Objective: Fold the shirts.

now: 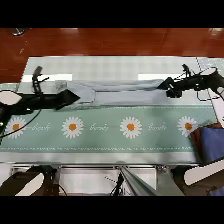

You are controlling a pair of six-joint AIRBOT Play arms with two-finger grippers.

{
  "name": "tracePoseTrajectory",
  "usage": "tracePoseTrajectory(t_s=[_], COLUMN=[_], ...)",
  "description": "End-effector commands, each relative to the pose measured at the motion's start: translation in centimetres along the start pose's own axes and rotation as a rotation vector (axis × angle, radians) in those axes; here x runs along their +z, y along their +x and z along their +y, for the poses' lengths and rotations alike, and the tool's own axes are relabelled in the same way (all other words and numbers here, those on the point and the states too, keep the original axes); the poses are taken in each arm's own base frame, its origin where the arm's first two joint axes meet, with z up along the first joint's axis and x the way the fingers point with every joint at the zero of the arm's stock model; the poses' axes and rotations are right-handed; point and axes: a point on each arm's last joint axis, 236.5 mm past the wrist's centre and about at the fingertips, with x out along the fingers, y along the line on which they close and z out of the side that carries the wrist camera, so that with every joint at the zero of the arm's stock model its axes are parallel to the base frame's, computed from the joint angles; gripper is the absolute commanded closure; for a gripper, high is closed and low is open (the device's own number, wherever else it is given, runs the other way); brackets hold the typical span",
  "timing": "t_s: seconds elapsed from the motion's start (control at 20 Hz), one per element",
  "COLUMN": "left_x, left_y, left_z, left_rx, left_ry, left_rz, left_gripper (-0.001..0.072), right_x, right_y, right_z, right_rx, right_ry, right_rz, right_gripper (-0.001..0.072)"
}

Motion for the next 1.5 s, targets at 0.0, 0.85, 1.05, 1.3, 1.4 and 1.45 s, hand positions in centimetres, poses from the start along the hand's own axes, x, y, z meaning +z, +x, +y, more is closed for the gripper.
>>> tracePoseTrajectory(t_s=[0.0, 0.85, 1.05, 1.3, 1.4, 1.45], left_x=[-1.8, -5.5, -14.5, -23.8, -23.3, -21.8], left_y=[2.1, 15.5, 21.4, 21.7, 21.3, 21.1], left_z=[-2.6, -15.5, -19.8, -25.3, -25.6, -25.2], left_rx=[-0.035, -0.194, -0.215, -0.296, -0.305, -0.302], left_ry=[0.064, 0.296, 0.302, 0.407, 0.412, 0.395], left_rz=[0.027, 0.297, 0.48, 0.677, 0.68, 0.674], left_gripper=[0.0034, 0.0691, 0.069, 0.0689, 0.0689, 0.0689], right_x=[-1.0, -19.9, -22.8, -22.8, -22.6, -22.4], right_y=[1.3, -21.4, -22.0, -22.1, -22.1, -22.2], right_z=[2.7, 12.5, 12.8, 13.4, 13.5, 13.6], right_rx=[0.042, -0.088, -0.071, -0.047, -0.05, -0.048], right_ry=[-0.051, -0.477, -0.471, -0.474, -0.491, -0.498], right_rz=[0.032, -0.371, -0.366, -0.375, -0.385, -0.392], right_gripper=[0.0694, 0.0691, 0.0691, 0.0691, 0.069, 0.069])
